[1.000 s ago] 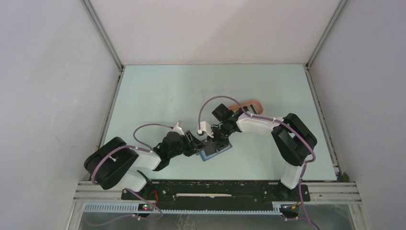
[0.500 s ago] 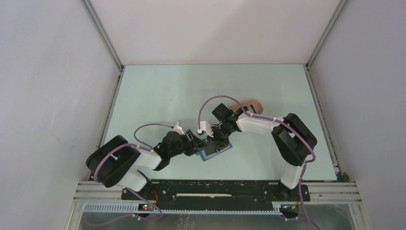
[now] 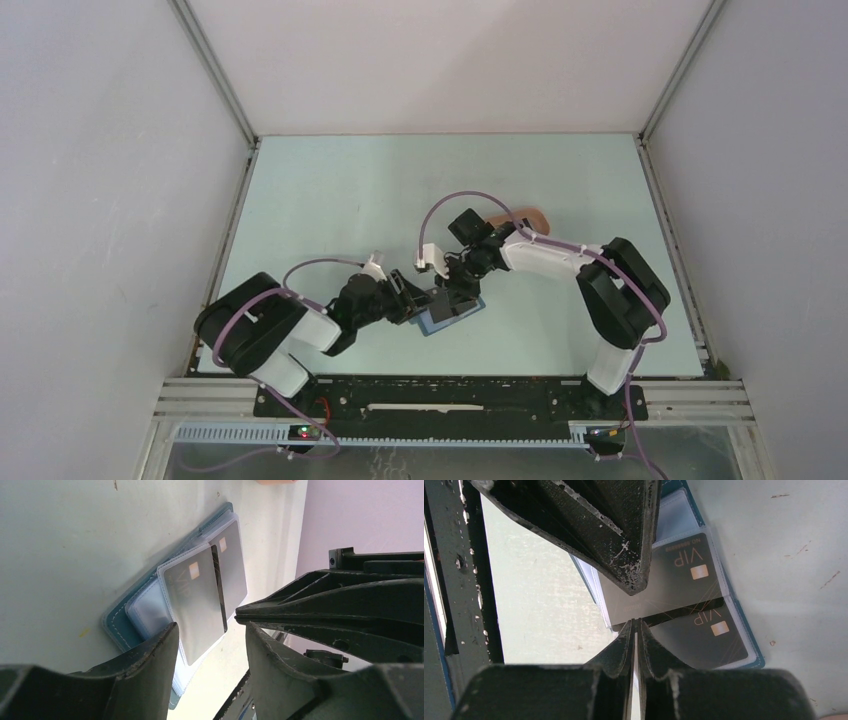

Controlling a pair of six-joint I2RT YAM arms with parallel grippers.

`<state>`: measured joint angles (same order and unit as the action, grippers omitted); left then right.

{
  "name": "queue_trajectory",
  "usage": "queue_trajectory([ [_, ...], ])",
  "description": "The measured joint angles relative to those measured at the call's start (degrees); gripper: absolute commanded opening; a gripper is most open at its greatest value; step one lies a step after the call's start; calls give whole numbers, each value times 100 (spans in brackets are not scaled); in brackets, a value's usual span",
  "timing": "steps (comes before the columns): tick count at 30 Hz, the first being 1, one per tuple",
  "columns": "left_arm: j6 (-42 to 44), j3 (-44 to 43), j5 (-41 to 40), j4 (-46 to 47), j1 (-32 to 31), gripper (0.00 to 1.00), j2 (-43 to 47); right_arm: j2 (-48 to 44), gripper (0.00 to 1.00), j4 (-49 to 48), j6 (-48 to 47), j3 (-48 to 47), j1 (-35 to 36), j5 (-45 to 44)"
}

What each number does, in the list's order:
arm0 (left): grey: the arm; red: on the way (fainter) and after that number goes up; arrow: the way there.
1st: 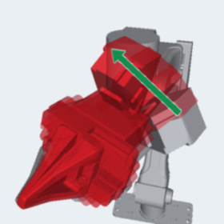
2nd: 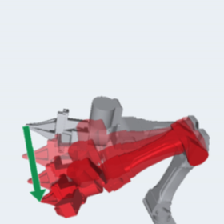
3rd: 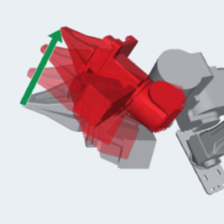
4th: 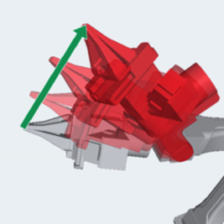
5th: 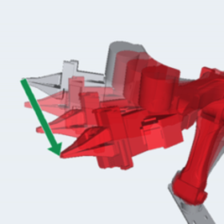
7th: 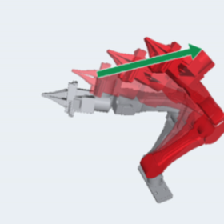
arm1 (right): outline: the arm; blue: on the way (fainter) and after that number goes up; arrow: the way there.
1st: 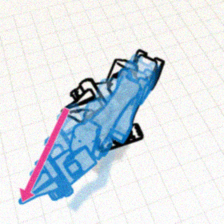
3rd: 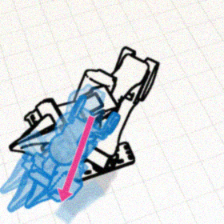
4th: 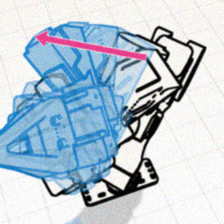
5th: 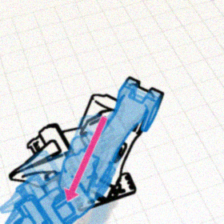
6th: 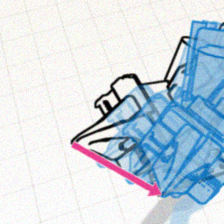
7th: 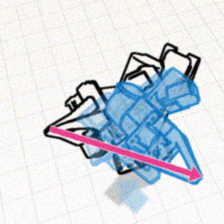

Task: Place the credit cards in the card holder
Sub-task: Turn over the card slot in the card holder.

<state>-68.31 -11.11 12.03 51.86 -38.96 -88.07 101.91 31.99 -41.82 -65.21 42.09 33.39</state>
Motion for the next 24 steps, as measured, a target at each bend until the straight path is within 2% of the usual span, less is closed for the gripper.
queue_trajectory([
  [13, -249, 90, 190, 885, 15, 58, -544, -15, 11, 50, 361, -175, -455, 313],
  [24, -535, 299, 254, 1711, 15, 56, -920, 323, 10, 245, 732, -420, -509, 396],
])
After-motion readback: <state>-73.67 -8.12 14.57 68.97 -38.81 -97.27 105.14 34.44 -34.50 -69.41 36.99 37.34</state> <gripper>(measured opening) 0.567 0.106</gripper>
